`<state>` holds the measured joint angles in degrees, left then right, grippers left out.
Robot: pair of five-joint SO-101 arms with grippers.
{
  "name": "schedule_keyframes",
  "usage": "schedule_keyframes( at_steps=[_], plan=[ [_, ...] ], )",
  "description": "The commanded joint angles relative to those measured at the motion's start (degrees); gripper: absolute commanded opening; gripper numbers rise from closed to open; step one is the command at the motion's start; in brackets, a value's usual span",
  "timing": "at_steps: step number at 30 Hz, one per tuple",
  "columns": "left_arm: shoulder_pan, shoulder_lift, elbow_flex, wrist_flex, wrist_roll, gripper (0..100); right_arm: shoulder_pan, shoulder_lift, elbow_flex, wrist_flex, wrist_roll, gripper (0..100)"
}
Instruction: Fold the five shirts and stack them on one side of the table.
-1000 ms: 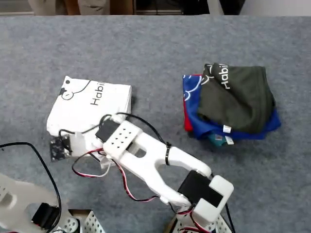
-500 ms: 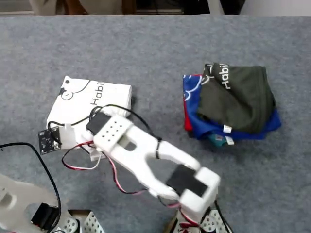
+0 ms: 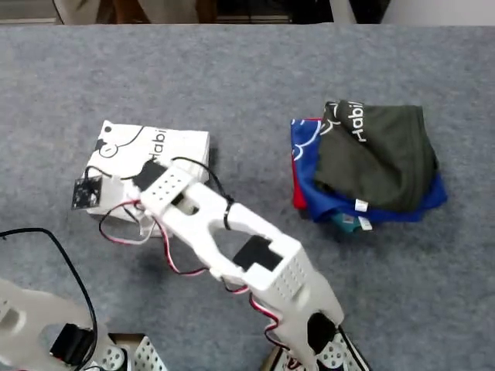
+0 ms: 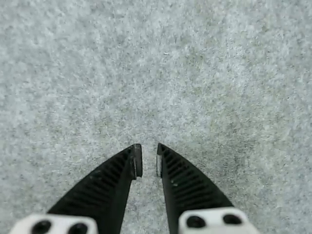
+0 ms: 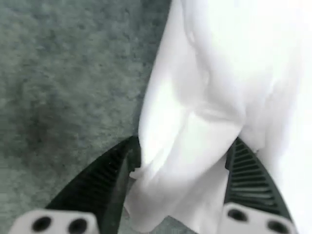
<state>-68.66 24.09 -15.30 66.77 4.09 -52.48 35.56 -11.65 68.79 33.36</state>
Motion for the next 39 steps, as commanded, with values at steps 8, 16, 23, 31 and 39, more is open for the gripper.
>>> schedule_keyframes(
  at_steps=[8, 16, 23, 31, 39],
  plan=[
    [-0.44, -2.24, -0.26, -0.53, 0.18, 7, 2.95, 2.07, -4.88, 3.16, 2.29, 9.2],
    [-0.35, -2.15, -0.26, -0.62, 0.18, 7, 2.95, 1.71, -9.27, 8.7, 1.93, 0.4],
    [-0.35, -2.15, -0.26, -0.7, 0.18, 7, 6.64, 1.98, -32.84, 22.24, 2.29, 0.4],
    [-0.09, -1.98, 0.26, -1.14, 0.09, 7, 16.48, 2.07, -59.21, 31.21, 8.88, 0.4],
    [-0.09, 0.84, -0.62, -2.29, 0.09, 7, 32.75, 2.07, -69.32, 21.63, 21.36, 0.4]
  ],
)
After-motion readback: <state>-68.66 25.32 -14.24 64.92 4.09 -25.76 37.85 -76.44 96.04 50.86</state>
